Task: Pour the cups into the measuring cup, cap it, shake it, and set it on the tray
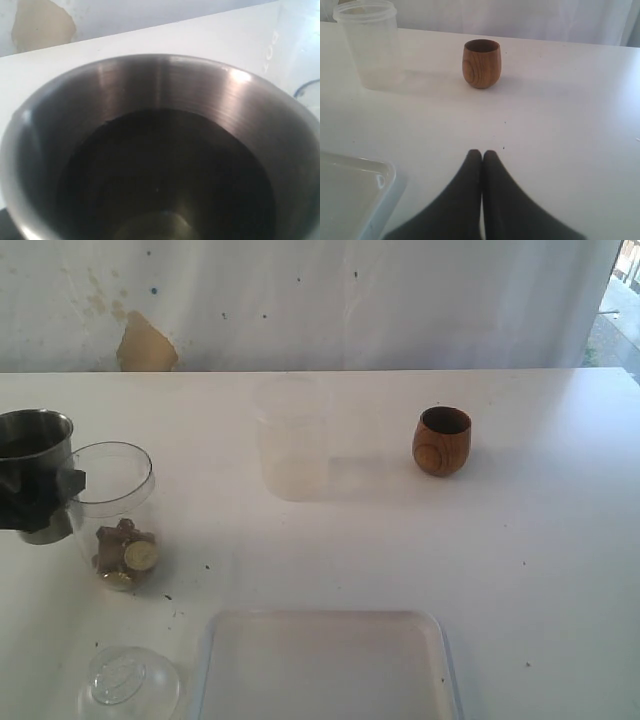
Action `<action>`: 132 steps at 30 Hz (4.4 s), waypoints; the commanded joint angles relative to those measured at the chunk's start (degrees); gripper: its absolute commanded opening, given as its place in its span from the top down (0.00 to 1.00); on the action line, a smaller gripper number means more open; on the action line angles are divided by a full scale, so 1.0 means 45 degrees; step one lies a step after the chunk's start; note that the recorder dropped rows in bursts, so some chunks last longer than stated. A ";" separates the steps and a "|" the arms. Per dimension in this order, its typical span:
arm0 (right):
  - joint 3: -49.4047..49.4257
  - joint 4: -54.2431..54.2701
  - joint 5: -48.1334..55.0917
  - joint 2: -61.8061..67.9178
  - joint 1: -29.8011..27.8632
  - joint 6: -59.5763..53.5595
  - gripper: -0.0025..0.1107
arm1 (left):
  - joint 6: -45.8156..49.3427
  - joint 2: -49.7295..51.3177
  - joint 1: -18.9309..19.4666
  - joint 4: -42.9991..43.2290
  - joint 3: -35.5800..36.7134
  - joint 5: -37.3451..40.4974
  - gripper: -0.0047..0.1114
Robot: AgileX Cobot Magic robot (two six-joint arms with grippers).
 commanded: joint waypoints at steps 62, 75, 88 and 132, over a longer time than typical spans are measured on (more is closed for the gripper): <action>0.0064 -0.0013 -0.0005 -0.0065 -0.0070 0.0048 0.98 | 0.3674 0.2550 -0.0998 -0.4163 0.1773 -0.4747 0.96; 0.0064 -0.0013 -0.0005 -0.0065 -0.0070 0.0048 0.98 | 0.3858 0.2087 -0.0998 -0.4725 0.0645 -0.4774 0.96; 0.0064 -0.0013 -0.0005 -0.0065 -0.0070 0.0048 0.98 | 0.2610 0.1178 -0.1028 -0.3051 -0.0836 -0.4769 0.96; 0.0064 -0.0013 -0.0005 -0.0065 -0.0070 0.0048 0.98 | 0.3362 0.1043 -0.1532 0.0899 -0.3589 -0.3967 0.96</action>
